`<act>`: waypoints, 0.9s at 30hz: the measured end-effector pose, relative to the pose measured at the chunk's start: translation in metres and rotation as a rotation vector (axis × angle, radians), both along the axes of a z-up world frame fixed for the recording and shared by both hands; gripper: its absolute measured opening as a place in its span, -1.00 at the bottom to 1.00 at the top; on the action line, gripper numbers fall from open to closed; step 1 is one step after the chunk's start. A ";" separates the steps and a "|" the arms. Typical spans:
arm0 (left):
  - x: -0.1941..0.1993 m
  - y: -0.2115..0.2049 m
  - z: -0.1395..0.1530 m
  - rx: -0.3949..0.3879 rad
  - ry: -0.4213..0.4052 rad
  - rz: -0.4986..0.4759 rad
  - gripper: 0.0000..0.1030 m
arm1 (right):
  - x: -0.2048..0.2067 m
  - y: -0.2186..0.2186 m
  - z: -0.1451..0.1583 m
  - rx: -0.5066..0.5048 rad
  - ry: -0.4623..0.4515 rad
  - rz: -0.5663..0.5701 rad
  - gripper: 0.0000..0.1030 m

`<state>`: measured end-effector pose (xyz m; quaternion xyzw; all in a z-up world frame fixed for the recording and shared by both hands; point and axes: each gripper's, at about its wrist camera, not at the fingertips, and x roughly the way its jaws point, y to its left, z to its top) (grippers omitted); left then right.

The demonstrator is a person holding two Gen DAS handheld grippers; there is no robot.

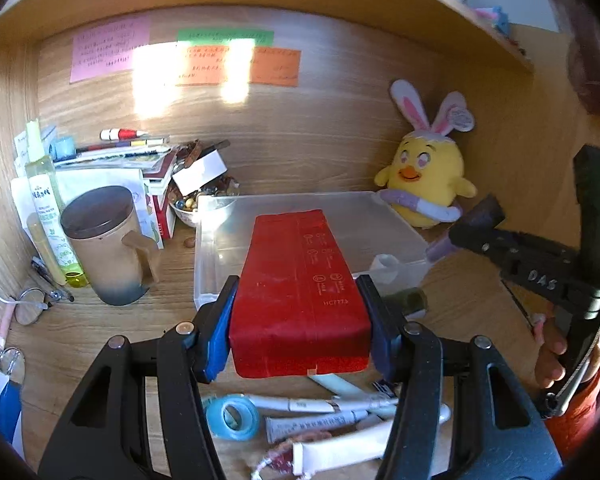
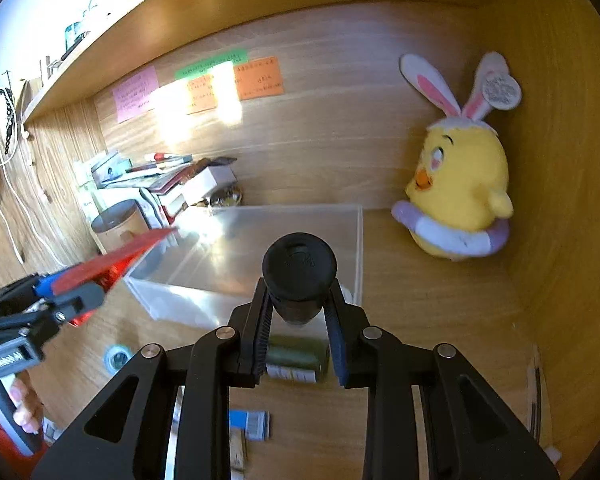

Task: Organize objects
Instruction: 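Carry the purple bottle and red box into the clear box and release both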

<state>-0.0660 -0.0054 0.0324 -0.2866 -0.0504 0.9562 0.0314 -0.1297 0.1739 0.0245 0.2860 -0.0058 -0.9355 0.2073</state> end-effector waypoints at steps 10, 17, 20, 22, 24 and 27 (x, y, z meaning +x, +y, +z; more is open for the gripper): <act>-0.047 -0.016 -0.015 -0.002 -0.066 0.018 0.09 | -0.040 -0.030 0.002 0.070 0.002 0.041 -0.55; -0.078 -0.016 -0.024 -0.033 -0.110 0.010 0.09 | -0.071 -0.048 -0.018 0.146 -0.042 0.035 -0.55; -0.091 -0.014 -0.026 -0.046 -0.126 -0.005 0.09 | -0.079 -0.051 -0.026 0.174 -0.054 0.035 -0.55; -0.100 -0.012 -0.029 -0.057 -0.139 -0.012 0.09 | -0.083 -0.053 -0.030 0.187 -0.064 0.035 -0.55; -0.107 -0.011 -0.031 -0.059 -0.149 -0.019 0.09 | -0.088 -0.055 -0.035 0.202 -0.073 0.029 -0.55; -0.115 -0.010 -0.036 -0.050 -0.162 -0.026 0.09 | -0.092 -0.056 -0.038 0.212 -0.085 0.026 -0.55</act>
